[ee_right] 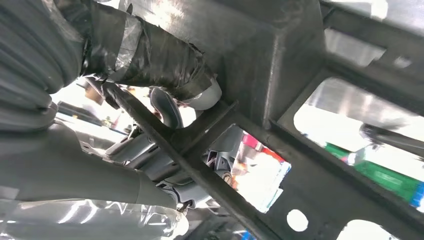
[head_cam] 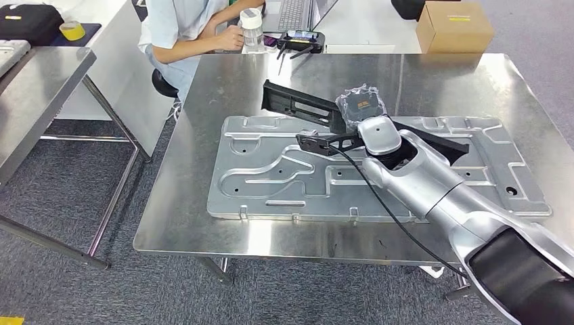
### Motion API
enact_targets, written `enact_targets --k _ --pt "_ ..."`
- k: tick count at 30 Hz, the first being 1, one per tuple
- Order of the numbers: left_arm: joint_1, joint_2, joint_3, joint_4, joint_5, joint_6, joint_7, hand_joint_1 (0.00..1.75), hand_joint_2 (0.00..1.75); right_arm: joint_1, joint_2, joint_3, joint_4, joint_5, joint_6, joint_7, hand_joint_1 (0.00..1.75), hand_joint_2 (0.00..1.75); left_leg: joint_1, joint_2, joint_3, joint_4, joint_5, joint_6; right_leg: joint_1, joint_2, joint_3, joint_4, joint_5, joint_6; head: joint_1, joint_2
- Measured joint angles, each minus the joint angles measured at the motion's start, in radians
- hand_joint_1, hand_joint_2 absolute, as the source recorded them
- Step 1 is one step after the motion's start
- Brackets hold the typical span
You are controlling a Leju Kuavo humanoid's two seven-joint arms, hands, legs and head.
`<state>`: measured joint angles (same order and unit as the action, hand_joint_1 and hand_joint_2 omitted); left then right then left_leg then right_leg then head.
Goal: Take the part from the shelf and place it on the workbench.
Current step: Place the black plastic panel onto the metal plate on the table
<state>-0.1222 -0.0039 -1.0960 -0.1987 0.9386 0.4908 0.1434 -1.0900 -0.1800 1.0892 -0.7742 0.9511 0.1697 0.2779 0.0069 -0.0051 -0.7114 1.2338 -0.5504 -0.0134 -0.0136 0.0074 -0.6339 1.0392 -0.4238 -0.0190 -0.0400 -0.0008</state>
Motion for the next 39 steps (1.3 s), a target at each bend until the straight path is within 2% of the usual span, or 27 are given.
enact_targets --k 1,2,3,4,6,8,10,12,13,15,16,17,18,19,21,22,24,26,27,29,31,32,33,34,36,38,39 --pt "0.000 0.000 0.000 0.000 0.000 -0.001 0.000 0.00 1.75 0.003 0.000 0.000 0.001 0.000 0.000 0.000 1.31 1.31 0.000 0.000 -0.027 0.052 -0.014 0.000 0.002 0.000 0.001 0.000 -0.001 -0.002 0.000 0.000" --pt "-0.001 0.000 0.000 0.000 0.000 -0.002 0.000 0.00 1.75 0.006 0.001 0.000 0.001 -0.001 0.000 0.000 0.87 0.87 0.000 0.000 -0.041 0.074 -0.011 0.002 0.005 0.000 0.003 0.000 -0.002 -0.003 0.000 0.000" --pt "-0.001 0.000 0.000 0.000 0.000 -0.003 0.000 0.00 1.75 0.008 0.001 0.000 0.001 -0.001 -0.001 0.000 0.44 0.44 -0.001 0.000 -0.034 0.055 0.011 0.006 0.008 0.001 0.006 0.000 -0.003 -0.004 0.000 0.000" --pt "0.000 0.000 0.000 0.000 0.000 -0.004 0.000 0.00 1.75 0.009 0.001 -0.001 0.001 -0.001 -0.002 -0.001 0.00 0.00 -0.004 0.000 -0.010 0.001 0.046 0.014 0.010 0.001 0.009 0.000 -0.005 -0.005 0.000 0.000" --pt "0.000 0.002 0.000 0.000 0.000 -0.005 0.001 0.00 1.75 0.008 0.002 -0.005 0.001 -0.002 -0.005 -0.001 0.00 0.00 -0.012 0.000 0.054 -0.136 0.103 0.035 0.014 0.002 0.014 0.000 -0.007 -0.005 0.001 0.000" --pt "-0.002 0.005 0.000 0.000 0.000 -0.005 0.001 0.00 1.75 0.008 0.002 -0.008 0.002 -0.003 -0.007 -0.002 0.00 0.00 -0.020 0.000 0.087 -0.204 0.116 0.047 0.013 0.001 0.013 -0.002 -0.008 0.001 0.002 0.000" --pt "-0.002 0.004 0.000 0.000 0.001 -0.004 0.002 0.00 1.75 0.009 0.003 -0.010 0.002 -0.004 -0.008 -0.003 0.00 0.00 -0.020 0.000 0.095 -0.217 0.118 0.049 0.012 0.001 0.013 -0.007 -0.006 0.010 0.002 0.000" --pt "-0.001 0.003 0.000 0.000 0.003 -0.004 0.005 0.00 1.75 0.010 0.004 -0.012 0.002 -0.005 -0.008 -0.003 0.00 0.00 -0.013 0.003 0.104 -0.234 0.127 0.054 0.014 0.000 0.005 0.013 -0.023 0.020 0.003 0.000" --pt "-0.001 0.002 0.000 0.000 0.003 -0.004 0.005 0.00 1.75 0.010 0.004 -0.013 0.002 -0.005 -0.007 -0.003 0.00 0.00 -0.008 0.005 0.109 -0.241 0.130 0.056 0.014 0.000 -0.012 0.051 -0.045 0.024 0.004 0.000" --pt "-0.001 0.002 0.000 0.000 0.003 -0.004 0.005 0.00 1.75 0.013 0.003 -0.014 0.003 -0.005 -0.007 -0.003 0.00 0.00 -0.006 0.007 0.110 -0.242 0.131 0.060 0.007 -0.001 -0.069 0.172 -0.102 0.033 0.004 0.000" --pt "-0.001 0.002 0.000 0.000 0.003 -0.004 0.005 0.00 1.31 0.017 0.002 -0.014 0.003 -0.005 -0.007 -0.003 0.00 0.00 -0.006 0.007 0.110 -0.241 0.130 0.060 0.002 -0.001 -0.097 0.227 -0.119 0.038 0.004 0.000" --pt "-0.001 0.001 0.000 0.000 0.003 -0.005 0.005 0.00 0.87 0.021 0.002 -0.014 0.004 -0.005 -0.007 -0.003 0.00 0.00 -0.004 0.006 0.110 -0.238 0.128 0.058 -0.003 -0.002 -0.113 0.254 -0.120 0.043 0.004 0.000" --pt "-0.001 0.001 0.000 0.000 0.003 -0.005 0.005 0.00 0.44 0.023 0.002 -0.014 0.004 -0.005 -0.007 -0.003 0.00 0.00 -0.002 0.006 0.110 -0.234 0.125 0.055 -0.008 -0.002 -0.111 0.243 -0.101 0.049 0.004 0.000" --pt "-0.001 0.000 0.000 0.000 0.003 -0.005 0.005 0.00 0.00 0.024 0.002 -0.014 0.004 -0.005 -0.007 -0.003 0.00 0.00 0.001 0.005 0.110 -0.228 0.120 0.050 -0.013 -0.003 -0.090 0.197 -0.070 0.054 0.004 0.000" --pt "0.000 0.000 0.000 0.000 0.004 -0.006 0.006 0.00 0.00 0.023 0.002 -0.014 0.005 -0.005 -0.007 -0.003 0.00 0.00 0.005 0.003 0.106 -0.209 0.107 0.036 -0.017 -0.004 -0.031 0.074 -0.019 0.061 0.005 0.000" --pt "0.000 0.000 0.000 0.000 0.004 -0.006 0.006 0.00 0.00 0.022 0.002 -0.014 0.004 -0.005 -0.008 -0.003 0.00 0.00 0.005 0.002 0.102 -0.201 0.102 0.028 -0.017 -0.003 -0.012 0.036 -0.009 0.059 0.006 0.000" --pt "-0.001 0.000 0.000 0.000 0.006 -0.007 0.006 0.00 0.00 0.022 0.003 -0.015 0.004 -0.005 -0.008 -0.003 0.00 0.00 0.004 0.000 0.097 -0.194 0.099 0.017 -0.011 0.001 -0.003 0.020 -0.012 0.047 0.003 0.000" --pt "-0.001 0.000 0.000 0.000 0.007 -0.009 0.006 0.00 0.00 0.022 0.003 -0.015 0.004 -0.005 -0.009 -0.003 0.00 0.00 0.006 0.000 0.096 -0.193 0.097 0.008 -0.011 0.001 -0.004 0.018 -0.009 0.033 -0.001 0.000" --pt "0.000 0.000 0.000 0.000 0.007 -0.009 0.007 0.00 0.00 0.022 0.003 -0.016 0.004 -0.005 -0.009 -0.003 0.00 0.00 0.007 0.000 0.091 -0.181 0.087 0.004 -0.013 0.001 -0.003 0.015 -0.008 0.026 -0.002 0.000" --pt "0.001 0.000 0.000 0.000 0.007 -0.010 0.007 0.00 0.00 0.021 0.003 -0.018 0.004 -0.005 -0.009 -0.003 0.00 0.00 0.009 0.002 0.053 -0.097 0.038 -0.004 -0.015 0.000 0.000 0.011 -0.005 0.016 -0.005 0.000" --pt "0.001 -0.001 0.000 0.000 0.007 -0.010 0.007 0.00 0.00 0.023 0.003 -0.020 0.004 -0.005 -0.009 -0.003 0.00 0.00 0.010 0.002 -0.009 0.032 -0.017 -0.008 -0.013 0.000 0.000 0.011 -0.005 0.012 -0.007 0.000" --pt "0.001 -0.001 0.000 0.000 0.007 -0.010 0.007 0.00 0.00 0.024 0.003 -0.020 0.004 -0.005 -0.009 -0.003 0.00 0.00 0.010 0.002 -0.029 0.074 -0.026 -0.008 -0.011 0.001 0.000 0.011 -0.006 0.011 -0.006 0.000" --pt "0.001 -0.001 0.000 0.000 0.007 -0.010 0.007 0.00 0.00 0.026 0.003 -0.020 0.004 -0.005 -0.009 -0.003 0.00 0.00 0.010 0.002 -0.034 0.079 -0.017 -0.006 -0.010 0.001 0.000 0.011 -0.006 0.011 -0.006 0.000" --pt "0.001 -0.001 0.000 0.000 0.007 -0.010 0.007 0.00 0.00 0.026 0.003 -0.020 0.004 -0.005 -0.009 -0.003 0.00 0.00 0.009 0.002 -0.019 0.048 0.008 -0.003 -0.009 0.002 0.001 0.011 -0.006 0.011 -0.006 0.000" --pt "0.001 0.000 0.000 0.000 0.007 -0.010 0.007 0.00 0.00 0.025 0.003 -0.020 0.004 -0.005 -0.009 -0.003 0.00 0.00 0.007 0.002 0.046 -0.087 0.071 0.008 -0.007 0.003 0.004 0.011 -0.006 0.013 -0.006 0.000" --pt "0.000 0.001 0.000 0.000 0.007 -0.010 0.007 0.00 0.00 0.022 0.002 -0.020 0.004 -0.005 -0.009 -0.003 0.00 0.00 0.000 0.001 0.093 -0.181 0.098 0.017 -0.006 0.003 0.003 0.010 -0.006 0.021 -0.006 0.000" --pt "-0.001 0.001 0.000 0.000 0.007 -0.010 0.007 0.00 0.00 0.021 0.002 -0.020 0.004 -0.005 -0.009 -0.003 0.00 0.00 -0.003 0.001 0.099 -0.194 0.096 0.020 -0.005 0.003 0.003 0.008 -0.005 0.026 -0.005 0.000"
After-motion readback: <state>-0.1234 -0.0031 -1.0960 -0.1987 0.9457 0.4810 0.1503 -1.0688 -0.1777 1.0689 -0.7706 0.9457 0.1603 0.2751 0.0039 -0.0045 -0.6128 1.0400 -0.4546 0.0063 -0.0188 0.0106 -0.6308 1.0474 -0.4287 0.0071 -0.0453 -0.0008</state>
